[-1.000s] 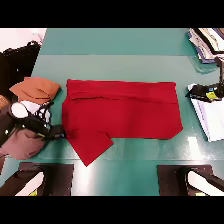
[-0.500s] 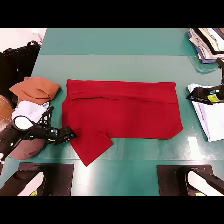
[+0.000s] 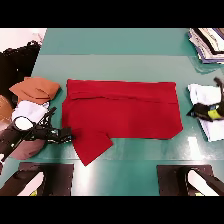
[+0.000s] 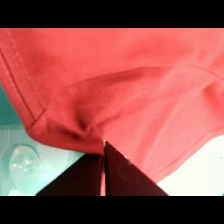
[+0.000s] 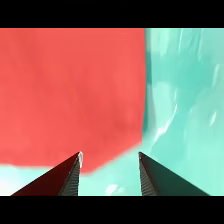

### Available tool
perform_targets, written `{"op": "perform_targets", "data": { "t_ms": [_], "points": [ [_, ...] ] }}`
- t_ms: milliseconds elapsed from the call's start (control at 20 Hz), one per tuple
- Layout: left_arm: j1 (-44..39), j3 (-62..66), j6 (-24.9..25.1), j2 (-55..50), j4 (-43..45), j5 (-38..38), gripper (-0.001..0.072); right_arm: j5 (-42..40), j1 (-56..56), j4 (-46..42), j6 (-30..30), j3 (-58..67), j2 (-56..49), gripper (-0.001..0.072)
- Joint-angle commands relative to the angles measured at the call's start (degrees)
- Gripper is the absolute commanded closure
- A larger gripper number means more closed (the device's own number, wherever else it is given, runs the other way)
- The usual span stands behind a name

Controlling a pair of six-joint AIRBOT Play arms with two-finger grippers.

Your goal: Fold the shirts.

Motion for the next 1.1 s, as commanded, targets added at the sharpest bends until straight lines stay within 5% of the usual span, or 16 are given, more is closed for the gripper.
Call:
{"op": "perform_targets", "data": {
  "t_ms": [0,350,550,600,1050],
  "points": [
    [0.0,0.0,1.2,0.1,-1.7,0.2,0.0680,0.5,-2.6,2.3,0.0,-10.6,3.2,0.0300],
    [0.0,0.0,1.2,0.2,-1.6,0.1,0.0681,-11.1,5.5,10.5,-0.3,-19.5,-3.7,0.0305],
    [0.0,1.0,2.3,0.3,-0.6,-2.2,0.0682,-11.5,8.6,9.0,-0.4,-19.5,-5.1,0.0665],
    [0.0,2.4,2.3,0.3,0.5,-3.6,0.0682,-11.0,8.7,7.8,-0.4,-19.5,-3.8,0.0696],
    [0.0,10.3,-1.7,10.4,3.8,-17.1,0.0683,8.6,7.7,-0.7,1.8,-18.5,21.4,0.0697]
  ]
}}
